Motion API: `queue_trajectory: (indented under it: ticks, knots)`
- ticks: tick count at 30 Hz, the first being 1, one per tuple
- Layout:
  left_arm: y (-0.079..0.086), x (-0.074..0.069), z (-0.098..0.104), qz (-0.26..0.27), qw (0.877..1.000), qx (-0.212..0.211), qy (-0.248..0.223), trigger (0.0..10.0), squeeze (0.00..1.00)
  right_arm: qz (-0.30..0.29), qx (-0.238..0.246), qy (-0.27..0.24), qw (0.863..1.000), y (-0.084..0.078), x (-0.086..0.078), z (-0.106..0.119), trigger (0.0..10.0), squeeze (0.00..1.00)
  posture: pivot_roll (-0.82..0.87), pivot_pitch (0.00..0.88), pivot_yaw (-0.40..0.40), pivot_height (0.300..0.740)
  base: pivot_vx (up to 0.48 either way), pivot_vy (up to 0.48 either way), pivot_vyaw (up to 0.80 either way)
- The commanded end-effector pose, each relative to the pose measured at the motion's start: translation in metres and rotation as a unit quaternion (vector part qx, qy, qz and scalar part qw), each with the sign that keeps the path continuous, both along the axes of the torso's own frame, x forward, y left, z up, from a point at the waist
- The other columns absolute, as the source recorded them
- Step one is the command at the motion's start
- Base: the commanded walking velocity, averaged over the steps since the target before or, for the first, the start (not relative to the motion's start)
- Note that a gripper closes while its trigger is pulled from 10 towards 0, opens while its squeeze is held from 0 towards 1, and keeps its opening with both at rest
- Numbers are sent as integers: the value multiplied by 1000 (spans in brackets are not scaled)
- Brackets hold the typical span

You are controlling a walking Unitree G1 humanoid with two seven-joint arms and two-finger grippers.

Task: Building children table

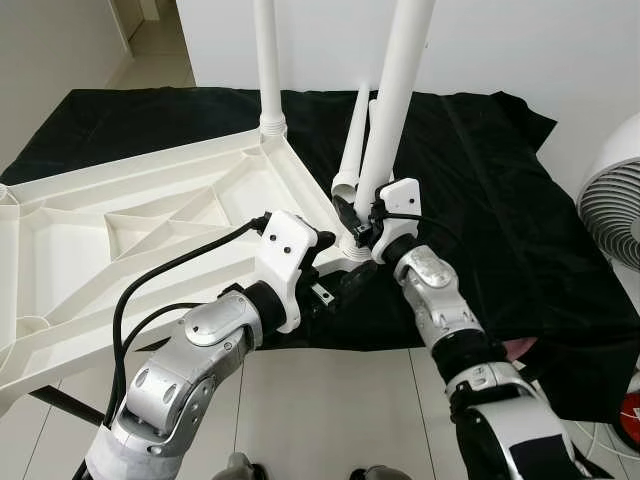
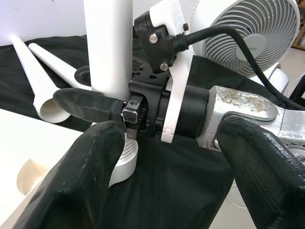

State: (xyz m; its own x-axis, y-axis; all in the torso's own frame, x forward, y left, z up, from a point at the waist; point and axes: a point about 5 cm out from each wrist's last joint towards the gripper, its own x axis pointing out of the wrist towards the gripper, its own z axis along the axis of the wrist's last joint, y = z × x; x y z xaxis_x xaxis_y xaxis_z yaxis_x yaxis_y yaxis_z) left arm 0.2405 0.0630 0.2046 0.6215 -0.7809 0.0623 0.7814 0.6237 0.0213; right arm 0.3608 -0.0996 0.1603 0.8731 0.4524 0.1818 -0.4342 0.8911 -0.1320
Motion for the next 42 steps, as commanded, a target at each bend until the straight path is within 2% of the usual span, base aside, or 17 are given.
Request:
queue_trajectory:
  ticks: [1, 2, 4, 5, 8, 15, 17, 21, 25, 31, 42]
  knots:
    - [1, 2, 0, 8, 1000, 3, -2, 10000, 0, -53, -1, 65, 996, -8, -6, -31, 10000, 0, -44, 92, 33, 740, 0, 0, 0]
    - [1, 2, 0, 8, 1000, 3, -2, 10000, 0, -53, -1, 65, 996, -8, -6, -31, 10000, 0, -44, 92, 33, 740, 0, 0, 0]
    - [-1, 2, 1, 6, 1000, 0, -3, 10000, 0, -106, 25, 62, 992, -6, -10, -33, 10000, 0, -52, 96, 33, 740, 0, 0, 0]
    - [-1, 2, 1, 6, 1000, 0, -3, 10000, 0, -106, 25, 62, 992, -6, -10, -33, 10000, 0, -52, 96, 33, 740, 0, 0, 0]
    - [-4, 3, 1, 3, 1000, -3, -3, 10000, 0, -166, 47, 63, 983, -2, -15, -35, 10000, 0, -57, 91, 34, 740, 0, 0, 0]
    - [-6, 3, 3, -1, 1000, -6, -6, 10000, 0, -199, 59, 53, 977, 1, -17, -32, 10000, 0, -58, 89, 34, 740, 0, 0, 0]
    - [-7, 4, 4, -1, 1000, -8, -11, 10000, 0, -234, 84, 50, 967, 5, -20, -28, 10000, 0, -58, 83, 31, 740, 0, 0, 0]
    - [-7, 5, 5, -1, 1000, -11, -11, 10000, 0, -240, 88, 46, 966, 6, -21, -26, 10000, 0, -62, 80, 29, 740, 0, 0, 0]
    - [-9, 6, 5, -1, 1000, -8, -16, 10000, 0, -266, 96, 34, 958, -1, -21, -21, 10000, 0, -62, 82, 23, 740, 0, 0, 0]
    - [-9, 7, 6, 1, 1000, -12, -15, 10000, 0, -268, 99, 33, 958, -1, -21, -20, 10000, 0, -62, 74, 23, 740, 0, 0, 0]
    - [-11, 8, 6, 1, 1000, -13, -18, 10000, 0, -240, 76, 25, 967, 2, -16, -15, 10000, 0, -68, 78, 21, 740, 0, 0, 0]
